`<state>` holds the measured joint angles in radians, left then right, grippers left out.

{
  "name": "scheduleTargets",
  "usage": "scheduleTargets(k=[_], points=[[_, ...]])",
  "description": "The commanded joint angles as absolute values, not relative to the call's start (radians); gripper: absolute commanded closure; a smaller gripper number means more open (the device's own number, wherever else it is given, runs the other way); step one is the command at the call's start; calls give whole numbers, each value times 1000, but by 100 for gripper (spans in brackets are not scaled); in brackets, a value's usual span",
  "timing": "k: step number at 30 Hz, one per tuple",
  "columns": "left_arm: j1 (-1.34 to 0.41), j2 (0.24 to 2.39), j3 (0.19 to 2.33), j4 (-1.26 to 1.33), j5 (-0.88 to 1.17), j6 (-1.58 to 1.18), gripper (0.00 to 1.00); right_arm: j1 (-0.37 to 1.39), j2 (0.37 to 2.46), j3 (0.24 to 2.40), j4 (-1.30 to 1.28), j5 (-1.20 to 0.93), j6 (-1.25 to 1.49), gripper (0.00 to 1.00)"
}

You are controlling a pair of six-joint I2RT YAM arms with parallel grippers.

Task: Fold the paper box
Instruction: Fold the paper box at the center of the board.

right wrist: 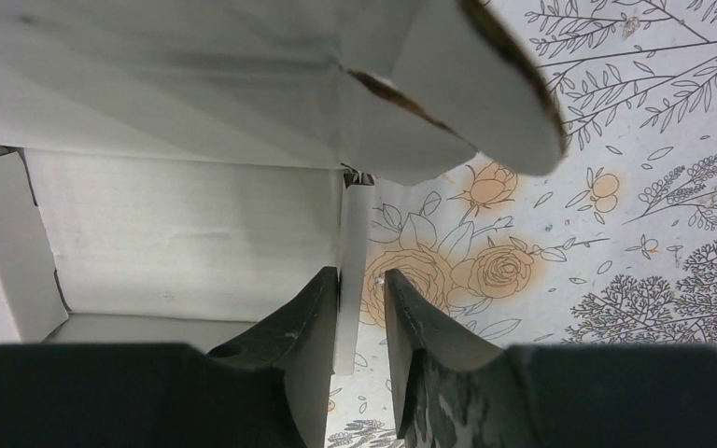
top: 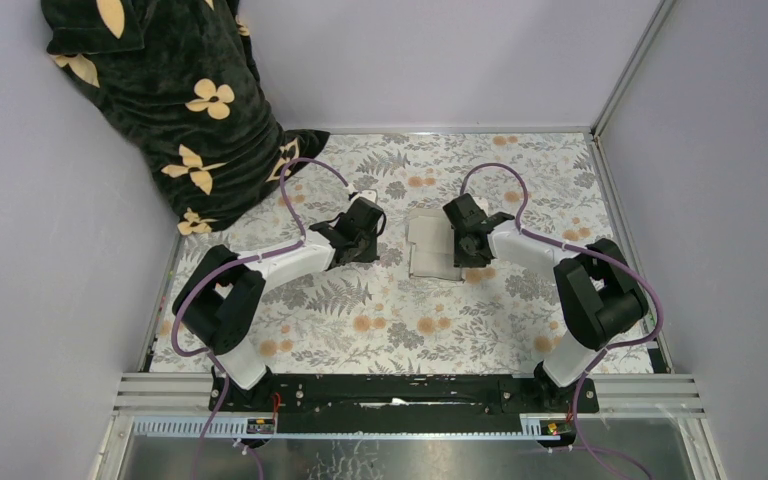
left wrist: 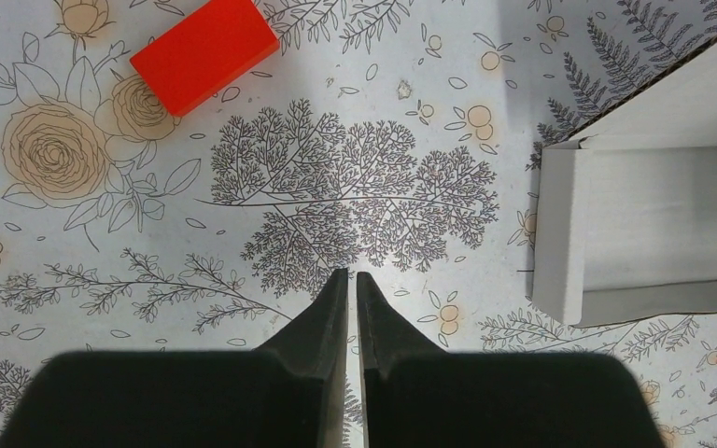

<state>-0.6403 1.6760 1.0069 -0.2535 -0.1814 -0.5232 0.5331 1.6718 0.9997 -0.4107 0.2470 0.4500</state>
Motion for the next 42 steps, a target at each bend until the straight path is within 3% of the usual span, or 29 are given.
scheduleTargets(k=[1,13,22,28,42], points=[[-632,1649,996,-196,-172,-531,89,546,1684,1046,-419,291,461,68],[-626,1637,988,-198,-170,-525,89,589,1734,1098,-475,415,450,83],[-623,1633,983,-200,-170,-522,89,656,1818,1172,-579,641,445,91],[-620,1633,982,-200,-172,-519,89,692,1890,1222,-652,770,453,93],[-615,1642,996,-212,-175,-509,89,707,1967,1228,-656,821,461,93]])
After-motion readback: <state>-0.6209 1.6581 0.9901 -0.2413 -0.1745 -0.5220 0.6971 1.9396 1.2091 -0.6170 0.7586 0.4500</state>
